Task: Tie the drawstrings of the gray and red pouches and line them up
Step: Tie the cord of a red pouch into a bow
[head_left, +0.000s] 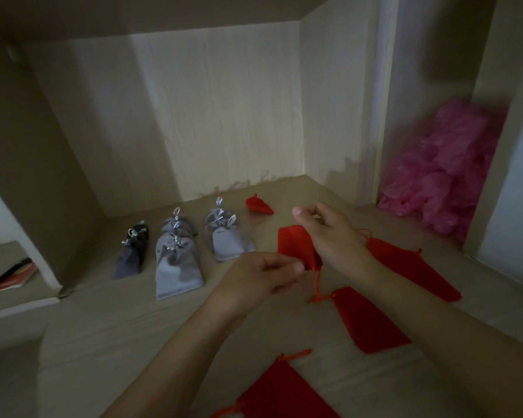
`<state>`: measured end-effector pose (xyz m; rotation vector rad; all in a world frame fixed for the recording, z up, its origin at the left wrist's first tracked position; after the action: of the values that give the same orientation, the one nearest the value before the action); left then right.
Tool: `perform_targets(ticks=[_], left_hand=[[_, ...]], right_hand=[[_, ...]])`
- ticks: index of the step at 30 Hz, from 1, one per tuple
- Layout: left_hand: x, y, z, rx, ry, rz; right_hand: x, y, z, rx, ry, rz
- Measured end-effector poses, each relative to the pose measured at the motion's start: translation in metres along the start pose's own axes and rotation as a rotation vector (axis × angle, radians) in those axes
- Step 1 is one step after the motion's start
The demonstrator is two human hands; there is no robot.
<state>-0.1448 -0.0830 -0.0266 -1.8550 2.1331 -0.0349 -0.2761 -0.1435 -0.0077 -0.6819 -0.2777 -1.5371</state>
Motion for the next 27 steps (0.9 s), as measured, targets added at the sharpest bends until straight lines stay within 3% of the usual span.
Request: perform_targets(ticks=[8,12,14,20,23,27], left_hand=[[0.000,0.012,0.006,-0.049,-0.080,0.155],[0.007,-0.007,0.004,-0.116,-0.039,0.085],[0.011,-0.019,0.004,-0.152,-0.033,0.135],[0.013,-0.038,0.007,-0.221,-0.055,0.302],[0.014,-0.048,0.005,-0.206,-0.011,0.214],[0.017,-0.068,0.003,-0.155,0.063,-0.062]], right_hand=[[0.002,0.003,0.005,0.165,-0.022,0.053],[0.009,0.001,0.002,0.397,0.097,0.234],[0.009,-0.005,0.001,0.486,0.148,0.344],[0.009,-0.022,-0.010,0.409,0.121,0.402],[0.013,-0.024,-0.018,0.334,0.102,0.353],[0.020,-0.031,-0.033,0.232,0.072,0.214]])
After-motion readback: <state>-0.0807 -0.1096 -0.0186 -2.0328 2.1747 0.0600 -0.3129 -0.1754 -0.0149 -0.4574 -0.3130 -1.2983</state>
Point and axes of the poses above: each hand's wrist, its own x-axis towards the middle knuckle, its own y-axis out of the palm, z = x × y, the point moved 4 cm from there along x, towards the middle knuckle, and after that the axes turned 14 degrees about -y, right-handed, at the moved point
